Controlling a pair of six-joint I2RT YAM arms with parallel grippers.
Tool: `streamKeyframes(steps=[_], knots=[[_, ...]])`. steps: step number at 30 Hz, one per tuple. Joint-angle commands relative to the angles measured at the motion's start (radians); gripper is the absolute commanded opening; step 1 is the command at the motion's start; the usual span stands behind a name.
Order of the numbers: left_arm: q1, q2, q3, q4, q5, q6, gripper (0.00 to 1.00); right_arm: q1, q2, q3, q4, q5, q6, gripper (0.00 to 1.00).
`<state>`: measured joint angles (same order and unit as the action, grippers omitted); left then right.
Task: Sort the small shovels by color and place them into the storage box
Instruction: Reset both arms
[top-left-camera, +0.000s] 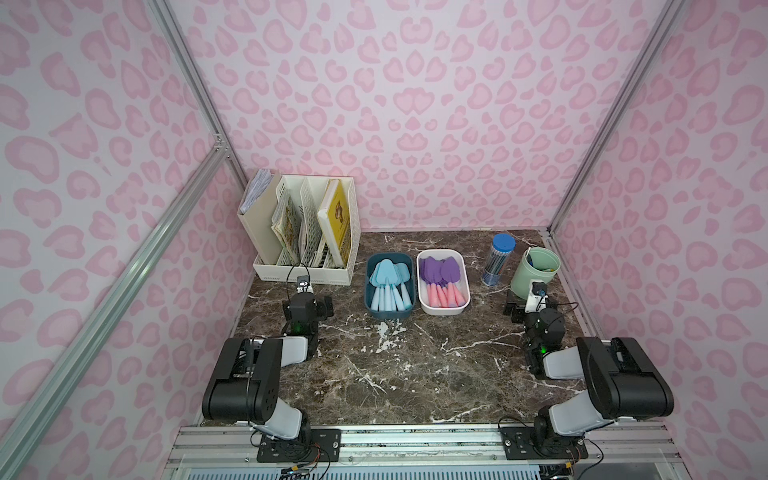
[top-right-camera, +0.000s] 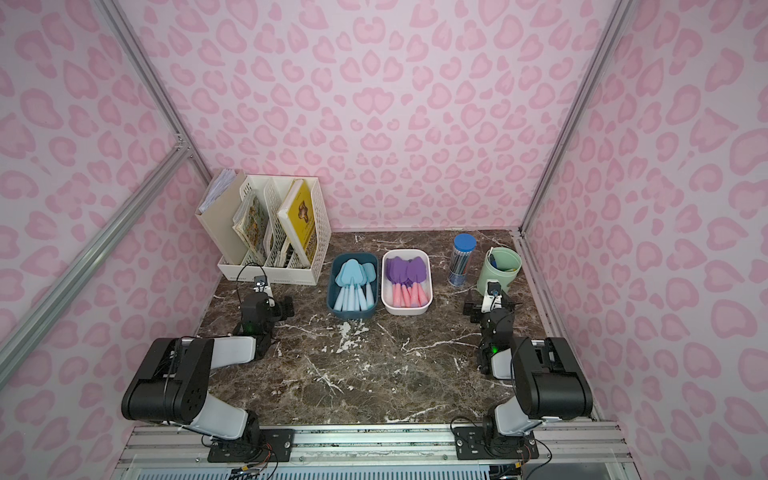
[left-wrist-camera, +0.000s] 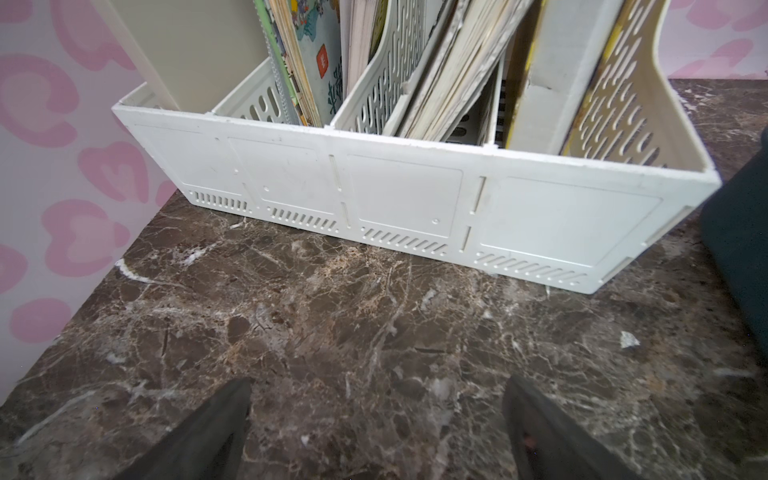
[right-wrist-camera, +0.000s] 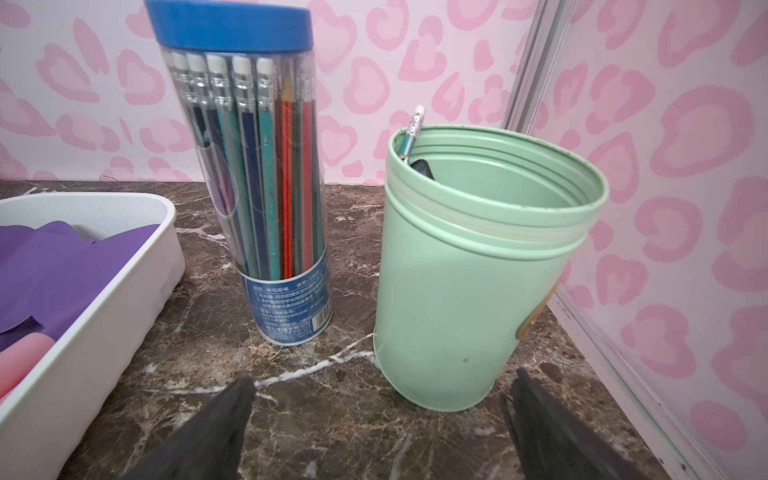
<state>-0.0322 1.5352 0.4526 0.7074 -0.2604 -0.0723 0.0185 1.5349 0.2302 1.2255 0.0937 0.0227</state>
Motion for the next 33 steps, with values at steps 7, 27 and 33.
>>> streamKeyframes(steps=[7,27,33], knots=[[0.000,-0.003,0.006,0.004,0.005,0.002,0.99,0.001,-0.002,0.005,0.013,0.000,0.005,0.99],[0.000,-0.003,0.006,0.004,0.005,0.003,0.99,-0.016,-0.002,0.010,0.002,-0.058,-0.001,1.00],[0.000,-0.004,0.007,0.004,0.006,0.002,0.99,-0.015,-0.003,0.009,0.005,-0.043,0.003,1.00]])
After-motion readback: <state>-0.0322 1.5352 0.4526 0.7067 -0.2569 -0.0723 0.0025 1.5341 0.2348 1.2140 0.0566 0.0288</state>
